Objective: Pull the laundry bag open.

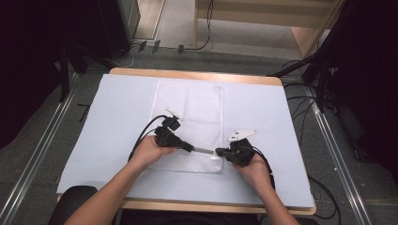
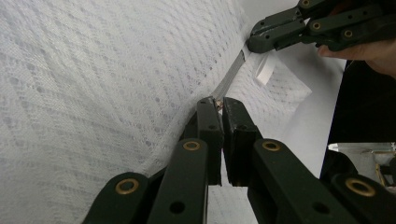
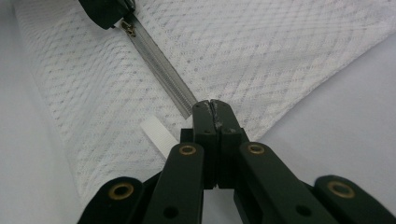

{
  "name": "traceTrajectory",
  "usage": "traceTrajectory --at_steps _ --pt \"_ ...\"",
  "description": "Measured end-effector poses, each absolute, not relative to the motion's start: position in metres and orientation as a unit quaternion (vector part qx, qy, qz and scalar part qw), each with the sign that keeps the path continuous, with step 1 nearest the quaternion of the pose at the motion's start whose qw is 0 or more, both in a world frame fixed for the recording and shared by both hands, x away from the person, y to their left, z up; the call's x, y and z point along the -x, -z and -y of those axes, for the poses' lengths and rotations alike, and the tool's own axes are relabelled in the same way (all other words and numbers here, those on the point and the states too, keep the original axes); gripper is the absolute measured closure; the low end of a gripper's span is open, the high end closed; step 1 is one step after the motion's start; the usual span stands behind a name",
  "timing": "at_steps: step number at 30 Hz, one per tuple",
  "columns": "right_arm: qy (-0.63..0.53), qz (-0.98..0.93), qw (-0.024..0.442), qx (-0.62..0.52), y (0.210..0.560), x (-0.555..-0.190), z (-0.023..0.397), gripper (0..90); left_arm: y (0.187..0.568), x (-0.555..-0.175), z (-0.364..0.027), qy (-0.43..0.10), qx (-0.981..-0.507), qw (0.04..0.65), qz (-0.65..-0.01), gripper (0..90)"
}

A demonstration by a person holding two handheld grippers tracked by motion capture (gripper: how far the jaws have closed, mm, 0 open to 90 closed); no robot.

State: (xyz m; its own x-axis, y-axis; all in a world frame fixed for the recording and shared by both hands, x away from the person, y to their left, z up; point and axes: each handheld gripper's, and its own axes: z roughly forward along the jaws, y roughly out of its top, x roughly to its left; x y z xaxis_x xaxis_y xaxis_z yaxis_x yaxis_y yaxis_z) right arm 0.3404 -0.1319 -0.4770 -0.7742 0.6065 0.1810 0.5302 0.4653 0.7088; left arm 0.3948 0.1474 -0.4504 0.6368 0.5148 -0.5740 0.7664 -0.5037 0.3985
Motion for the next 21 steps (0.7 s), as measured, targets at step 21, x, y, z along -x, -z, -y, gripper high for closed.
traceTrajectory --at_steps 21 --pt "-0.393 -0.858 0.048 -0.327 0.476 -0.342 0.131 90.0 0.443 -0.394 -0.172 0.185 -0.837 0.326 -0.397 87.9"
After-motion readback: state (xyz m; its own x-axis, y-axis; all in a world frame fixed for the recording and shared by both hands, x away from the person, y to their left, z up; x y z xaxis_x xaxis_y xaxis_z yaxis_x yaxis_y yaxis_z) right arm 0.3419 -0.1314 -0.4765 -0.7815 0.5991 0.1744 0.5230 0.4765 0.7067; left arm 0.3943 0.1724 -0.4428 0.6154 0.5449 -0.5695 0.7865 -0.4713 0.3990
